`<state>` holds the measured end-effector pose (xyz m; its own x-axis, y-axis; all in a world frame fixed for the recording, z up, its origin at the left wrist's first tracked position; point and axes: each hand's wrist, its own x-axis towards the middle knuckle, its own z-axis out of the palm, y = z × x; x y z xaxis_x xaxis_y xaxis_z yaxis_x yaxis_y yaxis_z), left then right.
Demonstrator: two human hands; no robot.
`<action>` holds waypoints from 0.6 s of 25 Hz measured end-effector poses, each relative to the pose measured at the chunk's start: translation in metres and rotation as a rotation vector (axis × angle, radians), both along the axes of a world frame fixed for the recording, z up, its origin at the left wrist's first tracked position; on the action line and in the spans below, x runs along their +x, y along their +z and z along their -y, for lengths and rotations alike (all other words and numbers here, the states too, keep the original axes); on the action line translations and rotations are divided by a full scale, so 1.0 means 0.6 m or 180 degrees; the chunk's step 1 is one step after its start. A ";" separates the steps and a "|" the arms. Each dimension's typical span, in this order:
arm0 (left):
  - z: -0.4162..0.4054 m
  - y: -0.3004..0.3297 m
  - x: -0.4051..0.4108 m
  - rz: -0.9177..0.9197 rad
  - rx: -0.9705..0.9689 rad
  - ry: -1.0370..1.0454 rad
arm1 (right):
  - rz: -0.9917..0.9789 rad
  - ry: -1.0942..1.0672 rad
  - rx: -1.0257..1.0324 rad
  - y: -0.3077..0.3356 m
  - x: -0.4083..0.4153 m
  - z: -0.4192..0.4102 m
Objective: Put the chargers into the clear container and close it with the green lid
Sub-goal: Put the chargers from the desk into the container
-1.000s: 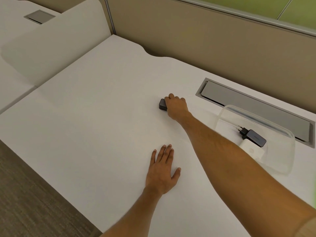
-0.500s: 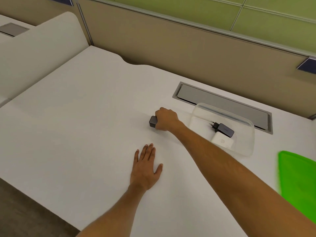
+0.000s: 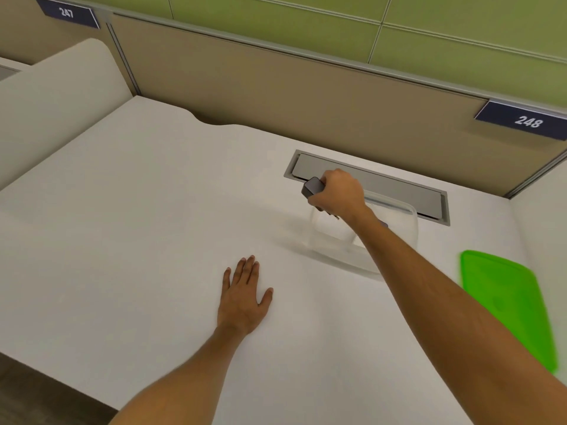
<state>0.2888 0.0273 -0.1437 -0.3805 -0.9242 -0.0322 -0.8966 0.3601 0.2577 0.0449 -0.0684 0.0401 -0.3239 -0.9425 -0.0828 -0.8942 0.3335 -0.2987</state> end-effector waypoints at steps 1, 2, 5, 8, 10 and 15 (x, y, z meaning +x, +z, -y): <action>0.000 -0.001 0.000 -0.0014 -0.0007 0.0002 | 0.0011 -0.0096 0.0079 -0.001 -0.014 -0.009; 0.000 -0.002 0.000 -0.0020 -0.0006 0.0004 | 0.0022 -0.0180 0.0166 -0.005 -0.027 -0.018; 0.001 -0.004 -0.001 0.0011 0.0000 0.0002 | 0.0062 -0.0391 0.0379 -0.025 -0.055 -0.038; 0.001 -0.005 0.000 0.0001 0.0034 -0.0001 | 0.0051 -0.0438 0.0570 -0.049 -0.060 -0.046; 0.001 -0.004 0.000 -0.0018 0.0026 0.0001 | -0.0007 -0.0388 0.0708 -0.065 -0.055 -0.044; 0.000 -0.003 0.001 -0.0023 0.0010 -0.0009 | -0.0129 -0.0322 0.0910 -0.096 -0.043 -0.030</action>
